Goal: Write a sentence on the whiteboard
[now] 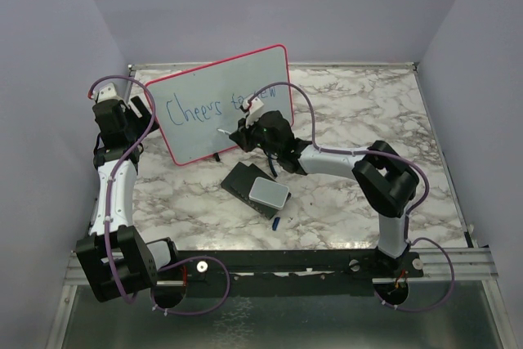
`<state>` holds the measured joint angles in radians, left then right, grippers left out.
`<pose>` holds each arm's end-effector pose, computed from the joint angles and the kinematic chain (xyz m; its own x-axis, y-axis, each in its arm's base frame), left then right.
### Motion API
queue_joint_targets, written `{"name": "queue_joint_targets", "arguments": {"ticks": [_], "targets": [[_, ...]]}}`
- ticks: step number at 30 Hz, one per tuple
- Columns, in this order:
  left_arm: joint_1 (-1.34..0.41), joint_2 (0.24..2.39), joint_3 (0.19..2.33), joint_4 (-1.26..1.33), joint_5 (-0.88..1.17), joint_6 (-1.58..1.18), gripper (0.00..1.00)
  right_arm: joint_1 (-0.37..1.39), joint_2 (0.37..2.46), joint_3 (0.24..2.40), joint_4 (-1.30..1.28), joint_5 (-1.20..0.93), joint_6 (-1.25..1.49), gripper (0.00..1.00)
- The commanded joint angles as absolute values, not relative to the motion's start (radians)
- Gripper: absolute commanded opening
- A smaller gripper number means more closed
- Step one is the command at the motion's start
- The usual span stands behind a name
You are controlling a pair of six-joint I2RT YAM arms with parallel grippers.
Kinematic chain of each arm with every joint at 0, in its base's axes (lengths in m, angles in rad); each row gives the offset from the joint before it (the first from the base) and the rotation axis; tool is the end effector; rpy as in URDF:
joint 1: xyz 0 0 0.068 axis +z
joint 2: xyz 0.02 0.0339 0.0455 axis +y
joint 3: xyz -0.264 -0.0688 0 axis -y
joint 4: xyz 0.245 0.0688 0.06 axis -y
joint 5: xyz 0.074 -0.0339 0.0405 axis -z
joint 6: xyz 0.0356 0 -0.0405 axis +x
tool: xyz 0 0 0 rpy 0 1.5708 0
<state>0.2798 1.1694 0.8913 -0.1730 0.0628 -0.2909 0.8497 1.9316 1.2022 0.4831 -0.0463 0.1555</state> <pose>0.2577 0.0717 0.2992 -0.3379 -0.3949 -0.8543 -0.3322 0.8993 -0.2843 0.2906 0.3331 0.2152 -0.2798 -0.0840 -0.9564 -0.7456 0.6466 0.1613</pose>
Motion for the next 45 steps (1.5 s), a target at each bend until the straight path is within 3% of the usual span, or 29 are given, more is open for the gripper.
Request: {"name": "queue_joint_targets", "arguments": {"ticks": [1,33,45], "targets": [[0.273,1.152,0.884,-0.164,0.087,-0.29,0.8,0.853,1.964,1.243,0.467,-0.032,0.142,0.01],[0.273,1.147,0.884,-0.162,0.089,-0.29,0.8,0.86,1.985,1.218,0.413,-0.055,0.127,0.01],[0.273,1.144,0.884,-0.163,0.089,-0.29,0.8,0.861,1.946,1.16,0.444,0.088,0.149,0.01]]}}
